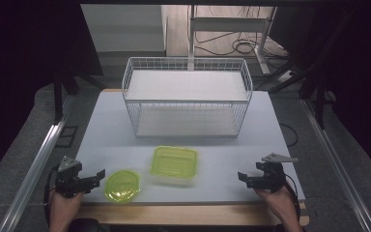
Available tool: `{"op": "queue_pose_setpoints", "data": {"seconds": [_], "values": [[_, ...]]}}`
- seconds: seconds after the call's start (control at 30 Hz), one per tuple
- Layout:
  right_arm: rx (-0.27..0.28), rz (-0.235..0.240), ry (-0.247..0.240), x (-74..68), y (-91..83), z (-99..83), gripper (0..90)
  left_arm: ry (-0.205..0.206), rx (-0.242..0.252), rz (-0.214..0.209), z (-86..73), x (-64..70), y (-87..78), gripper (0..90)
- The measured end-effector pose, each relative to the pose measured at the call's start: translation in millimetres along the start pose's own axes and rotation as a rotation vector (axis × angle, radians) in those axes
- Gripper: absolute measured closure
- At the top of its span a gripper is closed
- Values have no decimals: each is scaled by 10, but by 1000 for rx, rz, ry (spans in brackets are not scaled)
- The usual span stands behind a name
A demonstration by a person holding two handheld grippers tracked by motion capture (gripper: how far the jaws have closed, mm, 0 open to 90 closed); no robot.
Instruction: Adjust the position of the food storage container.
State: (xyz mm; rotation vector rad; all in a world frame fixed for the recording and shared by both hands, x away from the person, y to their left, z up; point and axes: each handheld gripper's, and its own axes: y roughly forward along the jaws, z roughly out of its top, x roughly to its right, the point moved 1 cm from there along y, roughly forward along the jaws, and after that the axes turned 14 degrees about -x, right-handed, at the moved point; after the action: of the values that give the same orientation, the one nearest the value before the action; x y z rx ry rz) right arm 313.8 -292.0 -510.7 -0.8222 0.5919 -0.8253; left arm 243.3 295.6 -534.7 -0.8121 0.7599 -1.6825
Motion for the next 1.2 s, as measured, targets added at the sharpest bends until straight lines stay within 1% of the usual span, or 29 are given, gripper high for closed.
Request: {"op": "queue_pose_setpoints", "data": {"seconds": [0.03,0.1,0.23,0.33,0.43,0.5,0.57,0.6,0.73,0.8,0.83,0.9,1.0,1.07,1.13,1.2], "values": [[-5,-12,-6,-12,2,3,111,1,-5,5,-3,1,3,54],[-8,-14,-16,-31,1,5,125,9,-14,18,-4,10,6,49],[-24,-12,-16,-51,16,3,136,25,-4,11,5,28,-22,47],[-36,-7,-15,-61,30,2,143,31,3,6,14,38,-41,69],[-44,-1,-20,-79,33,4,154,63,19,-8,28,81,-120,123],[-46,-1,-26,-95,30,5,166,85,38,-18,37,118,-196,174],[-46,0,-33,-106,25,8,178,112,57,-40,50,167,-284,226],[-44,0,-33,-111,23,8,181,130,66,-48,56,197,-331,243],[-48,-3,-33,-121,14,9,190,188,92,-86,68,346,-475,370],[-51,0,-29,-121,4,11,202,208,89,-107,70,439,-518,449],[-47,-1,-31,-118,-1,11,209,225,89,-119,69,488,-537,485],[-42,2,-28,-116,-18,9,222,256,82,-151,63,589,-568,564],[-38,3,-25,-124,-34,8,233,289,73,-194,56,735,-589,684],[-38,3,-29,-128,-29,9,233,318,62,-204,46,834,-581,749],[-42,4,-31,-130,-24,8,233,353,42,-225,23,921,-556,820],[-43,8,-28,-129,-24,10,237,382,20,-234,-12,991,-526,875]]}}
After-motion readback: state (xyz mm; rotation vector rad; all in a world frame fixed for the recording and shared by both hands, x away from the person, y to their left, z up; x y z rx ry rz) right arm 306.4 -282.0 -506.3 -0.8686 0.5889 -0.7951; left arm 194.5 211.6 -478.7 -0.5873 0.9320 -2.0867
